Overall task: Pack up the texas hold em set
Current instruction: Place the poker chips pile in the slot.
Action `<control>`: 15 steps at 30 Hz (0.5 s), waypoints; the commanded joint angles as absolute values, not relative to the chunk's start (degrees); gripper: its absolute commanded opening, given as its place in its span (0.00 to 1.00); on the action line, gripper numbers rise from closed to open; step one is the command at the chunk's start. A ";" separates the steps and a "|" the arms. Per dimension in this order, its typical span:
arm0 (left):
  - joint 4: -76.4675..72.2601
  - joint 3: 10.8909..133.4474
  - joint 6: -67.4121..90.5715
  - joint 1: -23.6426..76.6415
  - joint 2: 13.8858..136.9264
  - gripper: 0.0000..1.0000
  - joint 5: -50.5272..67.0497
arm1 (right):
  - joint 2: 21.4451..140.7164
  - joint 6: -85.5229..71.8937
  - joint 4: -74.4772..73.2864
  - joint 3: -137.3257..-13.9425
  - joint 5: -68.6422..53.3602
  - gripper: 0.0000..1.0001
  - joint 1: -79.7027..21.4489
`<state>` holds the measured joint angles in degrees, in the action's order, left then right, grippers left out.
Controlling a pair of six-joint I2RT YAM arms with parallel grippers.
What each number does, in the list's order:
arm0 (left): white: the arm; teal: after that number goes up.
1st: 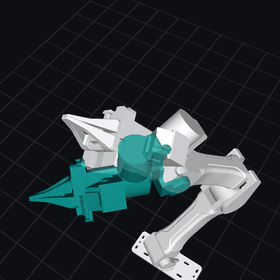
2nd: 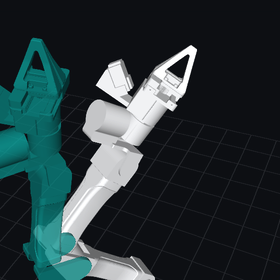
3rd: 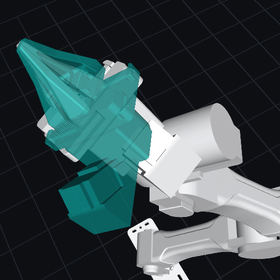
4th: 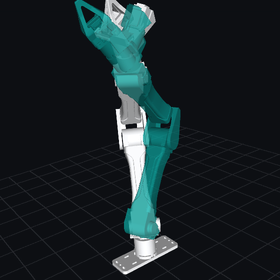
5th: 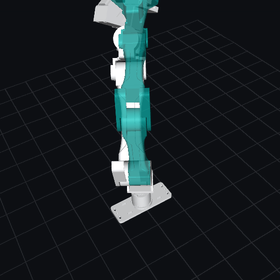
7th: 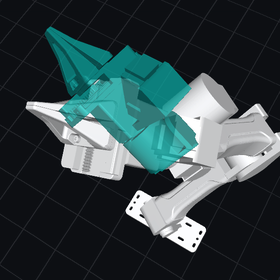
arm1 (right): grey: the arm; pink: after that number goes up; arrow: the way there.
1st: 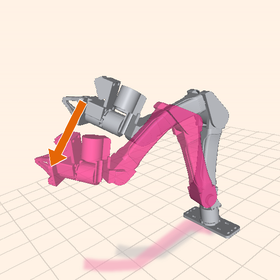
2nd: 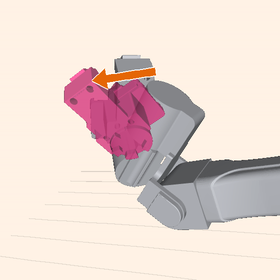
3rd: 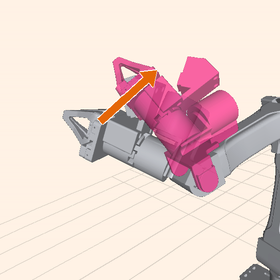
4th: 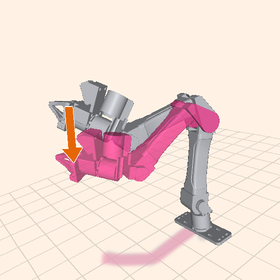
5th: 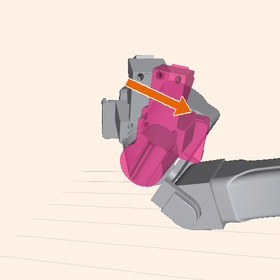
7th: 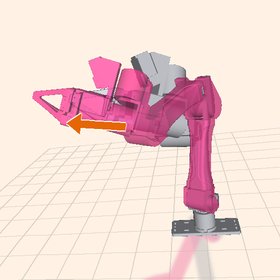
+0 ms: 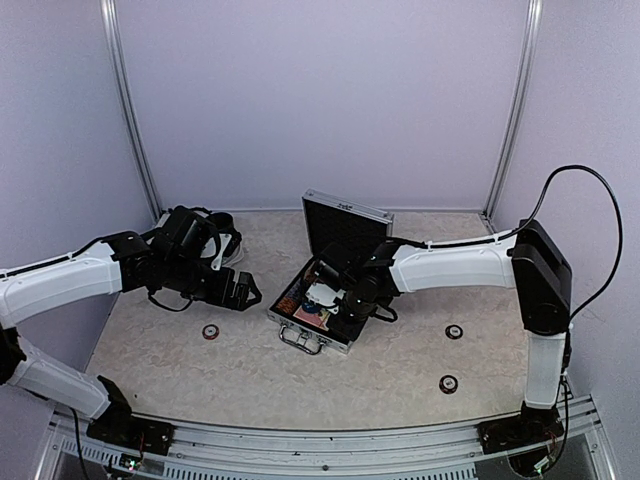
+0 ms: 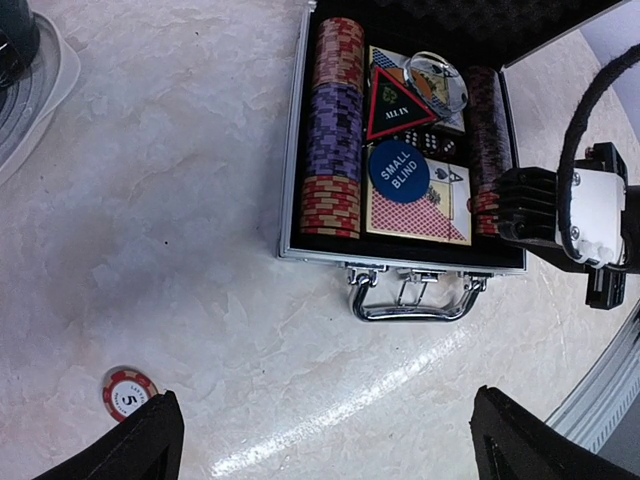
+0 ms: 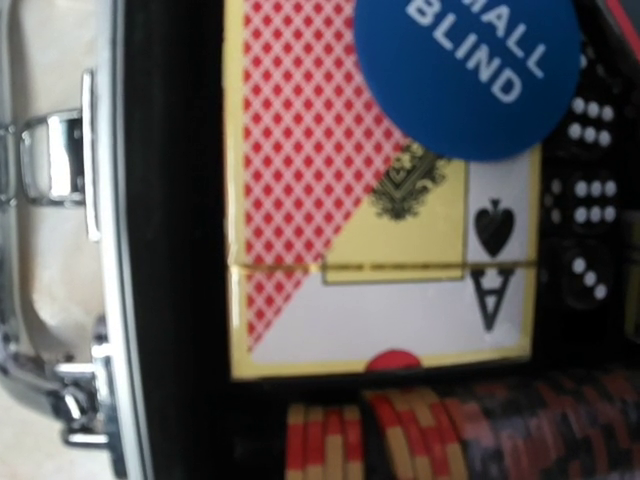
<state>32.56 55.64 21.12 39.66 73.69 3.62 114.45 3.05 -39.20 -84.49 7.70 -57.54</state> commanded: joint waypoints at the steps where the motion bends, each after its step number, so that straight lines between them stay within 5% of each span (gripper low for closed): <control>1: 31.21 54.89 20.54 39.29 73.86 0.99 4.57 | 115.49 3.25 -40.54 -86.02 8.75 0.15 -58.01; 15: 31.12 54.84 20.58 39.29 73.89 0.99 4.65 | 115.36 3.38 -41.01 -86.48 9.51 0.22 -58.10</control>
